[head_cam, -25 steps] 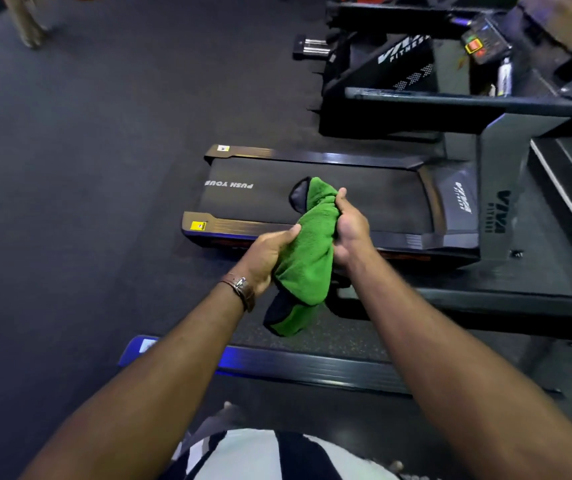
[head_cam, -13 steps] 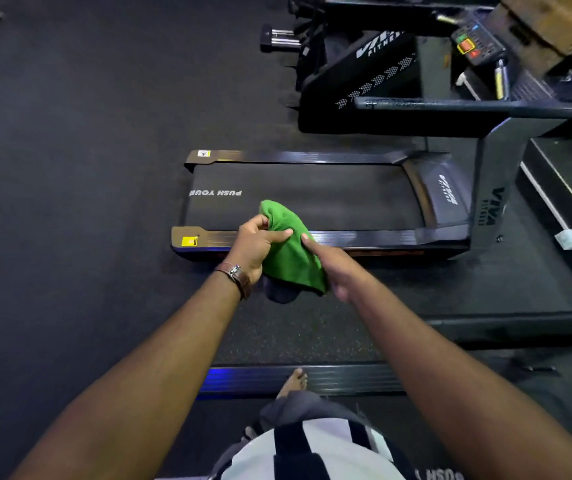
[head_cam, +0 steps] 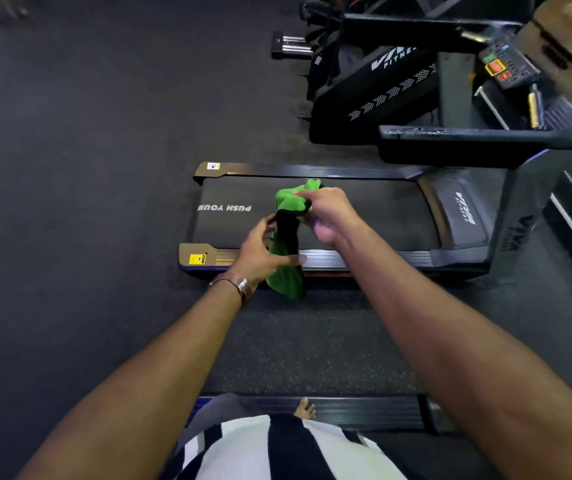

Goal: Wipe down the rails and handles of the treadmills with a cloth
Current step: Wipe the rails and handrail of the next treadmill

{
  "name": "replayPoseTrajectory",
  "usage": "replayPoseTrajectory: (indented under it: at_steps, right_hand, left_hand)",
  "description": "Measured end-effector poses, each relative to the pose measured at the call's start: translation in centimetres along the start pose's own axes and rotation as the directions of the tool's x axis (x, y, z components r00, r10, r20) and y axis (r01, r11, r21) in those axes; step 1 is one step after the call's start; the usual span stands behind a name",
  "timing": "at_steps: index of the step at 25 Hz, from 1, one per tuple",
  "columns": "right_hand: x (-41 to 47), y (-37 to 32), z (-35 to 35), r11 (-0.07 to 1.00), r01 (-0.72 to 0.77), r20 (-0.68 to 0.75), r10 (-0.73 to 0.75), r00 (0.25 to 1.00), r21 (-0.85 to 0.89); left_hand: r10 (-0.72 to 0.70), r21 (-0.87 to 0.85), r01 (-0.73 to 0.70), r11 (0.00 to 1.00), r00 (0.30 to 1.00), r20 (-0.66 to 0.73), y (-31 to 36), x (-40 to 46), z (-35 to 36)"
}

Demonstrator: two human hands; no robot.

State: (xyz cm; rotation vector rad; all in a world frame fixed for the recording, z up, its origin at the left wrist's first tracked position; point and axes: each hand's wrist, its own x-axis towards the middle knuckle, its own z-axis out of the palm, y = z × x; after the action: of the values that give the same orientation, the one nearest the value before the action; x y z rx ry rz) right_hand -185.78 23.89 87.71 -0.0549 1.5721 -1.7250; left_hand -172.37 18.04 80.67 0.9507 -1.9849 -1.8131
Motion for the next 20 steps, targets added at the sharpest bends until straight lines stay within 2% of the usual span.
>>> replayPoseTrajectory:
  at_steps: [3, 4, 5, 7, 8, 9, 11, 13, 14, 15, 17, 18, 20]
  right_hand:
    - [2.6, -1.7, 1.6, 0.998, 0.063, -0.081, -0.061, 0.995, 0.028]
    - [3.6, -2.3, 1.9, 0.994, 0.109, -0.119, -0.111, 0.987, -0.022]
    - [4.7, -2.7, 2.1, 0.987, 0.147, -0.149, -0.156, 0.976, -0.07]
    - [6.3, -3.5, 3.1, 0.979, 0.169, -0.16, -0.186, 0.97, -0.114]
    - [6.9, -3.8, 3.8, 0.979, 0.161, -0.154, -0.18, 0.971, -0.127]
    - [7.7, -4.0, 4.7, 0.977, 0.173, -0.152, -0.19, 0.97, -0.123]
    - [9.4, -4.6, 5.7, 0.977, 0.203, -0.15, -0.212, 0.966, -0.069]
    - [11.8, -5.3, 5.9, 0.973, 0.23, -0.198, -0.231, 0.952, -0.031]
    - [13.0, -5.8, 5.7, 0.969, 0.241, -0.275, -0.247, 0.929, -0.055]
    - [14.6, -6.4, 5.2, 0.96, 0.265, -0.376, -0.281, 0.883, -0.095]
    - [18.3, -7.7, 3.8, 0.924, 0.365, -0.506, -0.371, 0.779, -0.115]
    - [20.3, -8.6, 3.0, 0.898, 0.433, -0.497, -0.411, 0.764, -0.078]
    - [24.6, -10.0, 1.5, 0.862, 0.499, -0.359, -0.439, 0.824, 0.09]
  left_hand:
    - [-0.051, -0.037, 0.042, 0.998, 0.964, -0.262, 1.4, 3.8, -0.1]
    - [-0.05, -0.062, 0.034, 0.997, 0.96, -0.274, 1.6, 5.3, -0.7]
    - [-0.028, -0.089, 0.007, 0.996, 0.973, -0.23, 2.0, 6.5, -1.4]
    - [0.043, -0.128, -0.05, 0.991, 0.997, -0.059, 2.9, 8.6, -2.5]
    - [0.07, -0.091, -0.071, 0.993, 0.997, -0.015, 3.2, 9.7, -2.9]
    - [0.087, -0.02, -0.088, 0.996, 0.996, -0.026, 3.7, 11.0, -3.1]
    - [0.117, 0.115, -0.1, 0.988, 0.981, -0.152, 4.7, 13.7, -3.6]
    - [0.124, 0.12, -0.093, 0.988, 0.952, -0.278, 5.7, 16.8, -4.6]
    - [0.143, 0.114, -0.114, 0.987, 0.942, -0.303, 6.0, 18.5, -5.3]
    - [0.196, 0.133, -0.164, 0.977, 0.937, -0.289, 6.1, 20.3, -6.0]
    - [0.329, 0.238, -0.288, 0.928, 0.932, -0.153, 5.8, 24.2, -6.6]
    - [0.373, 0.263, -0.348, 0.9, 0.927, -0.051, 5.7, 26.6, -6.6]
    - [0.439, 0.238, -0.449, 0.861, 0.893, 0.096, 5.6, 31.2, -5.9]
